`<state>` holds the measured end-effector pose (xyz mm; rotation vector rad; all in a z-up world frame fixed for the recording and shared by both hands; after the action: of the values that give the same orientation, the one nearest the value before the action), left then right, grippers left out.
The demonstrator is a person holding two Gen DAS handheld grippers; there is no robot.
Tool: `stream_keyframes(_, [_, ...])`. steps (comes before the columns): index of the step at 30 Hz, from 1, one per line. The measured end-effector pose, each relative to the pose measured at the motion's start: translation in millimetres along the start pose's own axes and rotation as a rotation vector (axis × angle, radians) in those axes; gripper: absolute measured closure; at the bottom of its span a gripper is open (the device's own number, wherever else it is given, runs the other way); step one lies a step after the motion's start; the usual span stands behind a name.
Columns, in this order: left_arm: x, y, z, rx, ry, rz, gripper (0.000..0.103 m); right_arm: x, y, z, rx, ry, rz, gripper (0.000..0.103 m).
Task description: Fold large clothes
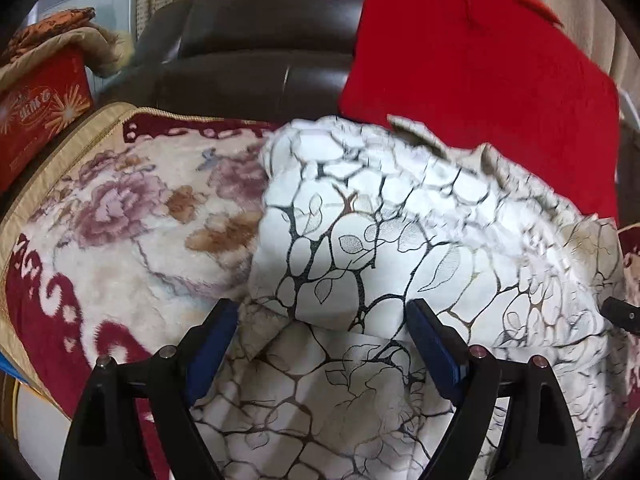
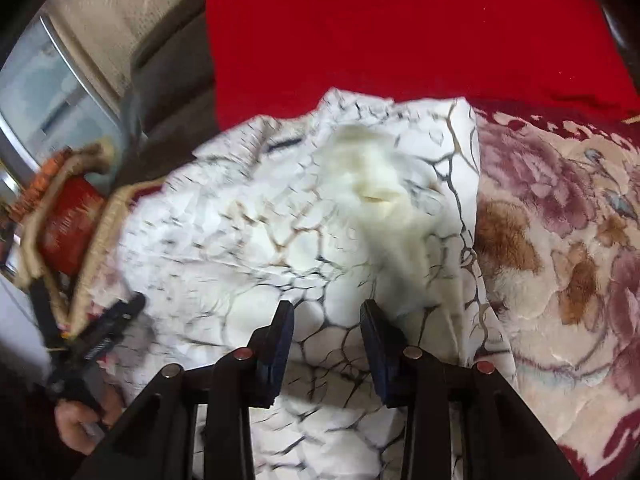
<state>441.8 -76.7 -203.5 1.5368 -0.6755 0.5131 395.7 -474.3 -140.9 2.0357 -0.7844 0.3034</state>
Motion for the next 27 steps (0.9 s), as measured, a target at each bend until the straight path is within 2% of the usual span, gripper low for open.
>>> stream_keyframes(2, [0,8,-7,0.01,0.005,0.031,0.015,-5,17,-1,0.046,-0.031,0.046,0.059])
stream_keyframes(3, [0,11,-11,0.016,0.005,0.04,0.015,-8,26,0,0.067,-0.048,0.059,0.038])
stream_keyframes(4, [-2,16,-17,0.019,0.01,0.043,0.015,-14,35,1,0.092,-0.065,0.073,0.032])
stream_keyframes(7, [-12,29,-39,0.017,0.04,0.037,0.015,-34,60,-4,0.107,-0.068,0.104,0.031])
stream_keyframes(11, [-38,48,-75,0.036,0.092,0.03,0.015,-73,91,-6,0.05,-0.049,0.096,0.031])
stream_keyframes(15, [-92,60,-115,0.036,0.151,-0.041,0.015,-118,122,-13,-0.012,-0.015,0.08,0.029])
stream_keyframes(17, [-124,57,-133,0.059,0.148,-0.11,0.015,-143,132,-23,-0.033,0.017,0.051,0.028])
stream_keyframes(20, [-151,50,-147,0.064,0.138,-0.178,0.015,-175,135,-30,-0.129,0.027,0.035,0.027])
stream_keyframes(25, [-172,23,-145,-0.01,0.096,-0.309,0.015,-216,122,-11,-0.206,-0.128,-0.048,0.024])
stream_keyframes(27, [-174,9,-133,0.01,0.029,-0.327,0.015,-227,114,4,-0.246,-0.227,-0.073,0.024])
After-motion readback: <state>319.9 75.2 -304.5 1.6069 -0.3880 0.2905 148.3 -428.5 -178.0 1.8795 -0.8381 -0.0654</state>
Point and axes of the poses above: each gripper's, at about its wrist camera, not at the fingertips, and y roughly against the way its jaws point, z to its right, x to its top, the point moved 1 cm from there along -y, roughly the way its jaws point, and after that the axes turned 14 degrees about x, right-handed, at the moved point
